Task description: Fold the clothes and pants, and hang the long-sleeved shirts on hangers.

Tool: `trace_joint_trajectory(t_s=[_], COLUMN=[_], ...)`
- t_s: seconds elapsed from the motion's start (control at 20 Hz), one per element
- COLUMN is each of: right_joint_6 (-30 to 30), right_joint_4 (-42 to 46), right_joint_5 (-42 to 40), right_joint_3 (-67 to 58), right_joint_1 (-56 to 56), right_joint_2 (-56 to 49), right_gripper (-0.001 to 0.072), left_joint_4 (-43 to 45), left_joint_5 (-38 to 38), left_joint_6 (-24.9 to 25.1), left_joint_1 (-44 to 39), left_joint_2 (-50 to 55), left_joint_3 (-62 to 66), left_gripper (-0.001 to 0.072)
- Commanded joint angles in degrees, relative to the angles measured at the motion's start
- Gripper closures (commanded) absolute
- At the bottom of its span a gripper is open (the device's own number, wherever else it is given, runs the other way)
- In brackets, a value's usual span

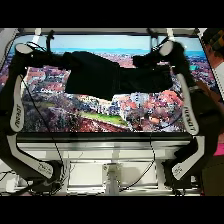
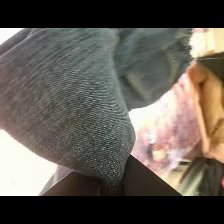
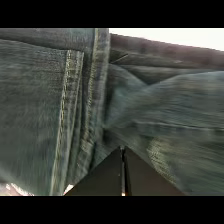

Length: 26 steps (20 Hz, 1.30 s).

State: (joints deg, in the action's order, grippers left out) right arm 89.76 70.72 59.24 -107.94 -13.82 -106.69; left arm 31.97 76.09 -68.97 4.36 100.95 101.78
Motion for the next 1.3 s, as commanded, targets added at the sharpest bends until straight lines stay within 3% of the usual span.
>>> trace_joint_trajectory(t_s=[0.0,0.1,0.3,0.8,0.9,1.1,1.25], right_joint_6=[8.6,11.4,22.8,23.8,23.7,23.7,23.7], right_joint_4=[-0.1,0.0,0.4,-3.5,-2.1,5.6,11.0], right_joint_5=[-8.3,-12.8,-18.6,-33.0,-30.4,-12.6,-5.8], right_joint_3=[0.2,-0.2,-0.3,-0.3,-0.3,-0.3,-0.3], right_joint_1=[-8.0,-12.3,-18.3,-30.7,-30.8,-26.0,-21.3], right_joint_2=[-6.3,-9.2,-13.2,-14.1,-13.8,-11.3,-8.2], right_gripper=[0.0680,0.0680,0.0681,0.0680,0.0680,0.0679,0.0679], left_joint_4=[-0.6,-0.8,-0.8,-2.4,-2.2,-0.3,-0.3], left_joint_5=[2.8,2.9,2.8,0.3,-3.1,-8.4,-9.4], left_joint_6=[-3.2,-4.8,-4.7,-4.8,-4.8,-4.8,-5.8], left_joint_1=[0.7,0.8,1.2,0.6,-0.8,-3.1,-4.9], left_joint_2=[-4.7,-6.0,-7.3,-7.4,-7.2,-6.7,-5.0], left_joint_3=[0.0,0.0,0.0,0.0,0.0,0.0,0.0], left_gripper=[0.0674,0.0674,0.0674,0.0674,0.0674,0.0674,0.0674])
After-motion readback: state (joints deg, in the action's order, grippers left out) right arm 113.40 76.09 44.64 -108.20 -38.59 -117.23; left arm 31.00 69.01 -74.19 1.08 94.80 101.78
